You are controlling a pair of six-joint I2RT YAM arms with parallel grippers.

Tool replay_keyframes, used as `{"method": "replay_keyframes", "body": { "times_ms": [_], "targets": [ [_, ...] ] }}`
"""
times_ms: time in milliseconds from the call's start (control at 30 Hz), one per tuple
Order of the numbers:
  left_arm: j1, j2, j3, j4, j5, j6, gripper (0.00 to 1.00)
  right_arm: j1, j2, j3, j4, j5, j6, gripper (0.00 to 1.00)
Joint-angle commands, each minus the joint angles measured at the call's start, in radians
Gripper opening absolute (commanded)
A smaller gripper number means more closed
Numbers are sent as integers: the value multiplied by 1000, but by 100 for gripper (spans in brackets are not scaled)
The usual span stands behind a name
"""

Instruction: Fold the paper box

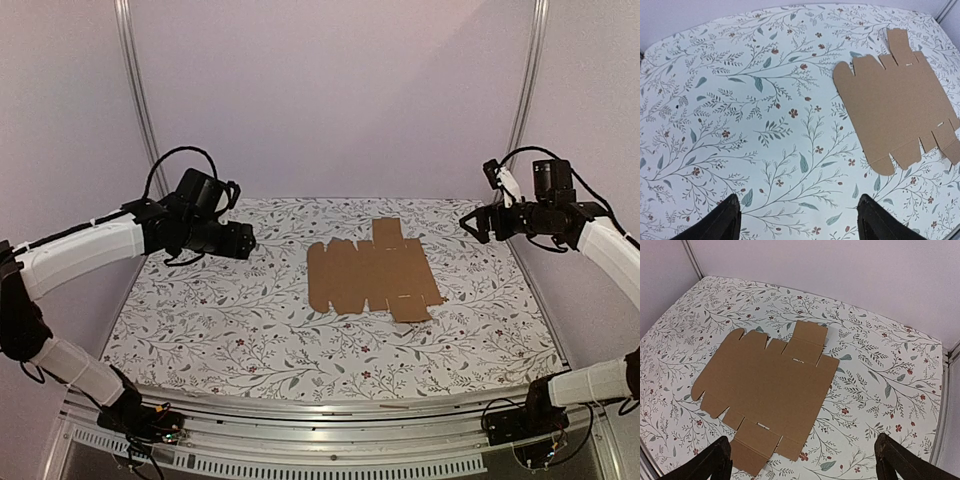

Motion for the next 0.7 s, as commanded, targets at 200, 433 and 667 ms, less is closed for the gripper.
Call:
{"method": "replay_keyframes", "body": {
  "times_ms": [200, 433, 667],
  "targets": [
    [-5, -237, -314, 124, 83, -216, 75, 17, 84, 38, -111, -142, -216, 97],
    [-6, -320, -427, 156, 177, -273, 70, 333, 56, -49, -261, 178, -543, 89],
    [-13, -349, -488, 185, 227, -355, 65, 568, 95, -149, -200, 409, -720, 85]
  ]
}}
